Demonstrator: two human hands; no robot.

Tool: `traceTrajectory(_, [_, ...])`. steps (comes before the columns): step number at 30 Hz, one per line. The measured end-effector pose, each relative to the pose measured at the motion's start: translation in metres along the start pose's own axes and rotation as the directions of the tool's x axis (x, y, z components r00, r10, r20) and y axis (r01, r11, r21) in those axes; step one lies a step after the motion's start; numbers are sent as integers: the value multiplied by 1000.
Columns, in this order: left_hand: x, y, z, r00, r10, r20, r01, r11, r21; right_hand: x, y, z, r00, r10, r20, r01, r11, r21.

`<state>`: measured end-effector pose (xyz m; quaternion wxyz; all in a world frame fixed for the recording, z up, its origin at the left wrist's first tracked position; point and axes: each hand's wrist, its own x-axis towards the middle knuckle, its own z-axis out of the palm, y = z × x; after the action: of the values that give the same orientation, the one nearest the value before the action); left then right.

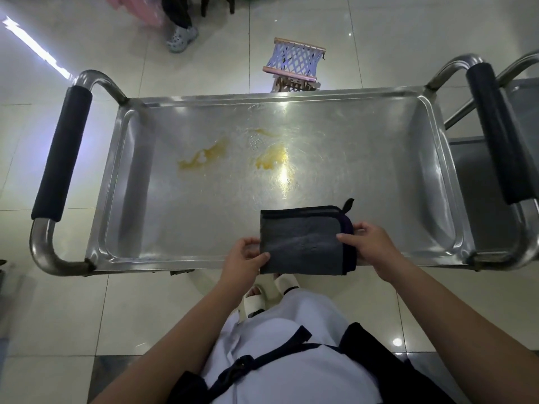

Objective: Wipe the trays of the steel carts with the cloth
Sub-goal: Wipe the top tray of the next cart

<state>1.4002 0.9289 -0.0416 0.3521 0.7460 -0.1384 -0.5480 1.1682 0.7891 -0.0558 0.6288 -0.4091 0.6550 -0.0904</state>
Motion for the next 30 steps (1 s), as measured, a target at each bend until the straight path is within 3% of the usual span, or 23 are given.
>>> traceTrajectory(5, [1, 5, -3, 990, 131, 51, -131, 991, 12, -2, -8, 4, 989, -139, 39, 142, 986, -85])
traceTrajectory(9, [8, -3, -3, 979, 202, 25, -204, 964, 170, 2, -5, 8, 977, -211, 22, 212, 967, -142])
traceTrajectory(11, [11, -8, -1, 987, 160, 22, -161, 960, 229, 3, -2, 12, 975, -222, 11, 217, 941, -259])
traceTrajectory(13, [12, -12, 0, 988, 152, 30, -154, 943, 296, -1, 1, 18, 940, -338, -42, 280, 837, -470])
traceTrajectory(15, [13, -15, -1, 940, 342, 12, -294, 789, 540, -6, 5, 27, 831, -555, -37, 368, 598, -712])
traceTrajectory(17, [13, -14, 4, 826, 554, 108, -444, 520, 729, -5, 8, 39, 755, -652, 77, 418, 388, -821])
traceTrajectory(19, [17, -10, 16, 795, 546, 265, -504, 350, 790, 4, 15, 52, 790, -584, 186, 409, 276, -870])
traceTrajectory(21, [28, -14, 27, 831, 439, 341, -472, 232, 851, 15, 23, 58, 826, -519, 222, 376, 213, -902])
traceTrajectory(24, [43, -28, 27, 856, 406, 322, -401, 125, 908, 22, 31, 58, 842, -491, 225, 354, 187, -917])
traceTrajectory(29, [47, -30, 24, 852, 398, 339, -404, 89, 910, 20, 25, 59, 855, -477, 204, 332, 200, -922])
traceTrajectory(30, [44, -26, 24, 850, 404, 339, -418, 124, 900, 19, 20, 60, 850, -489, 195, 332, 211, -919])
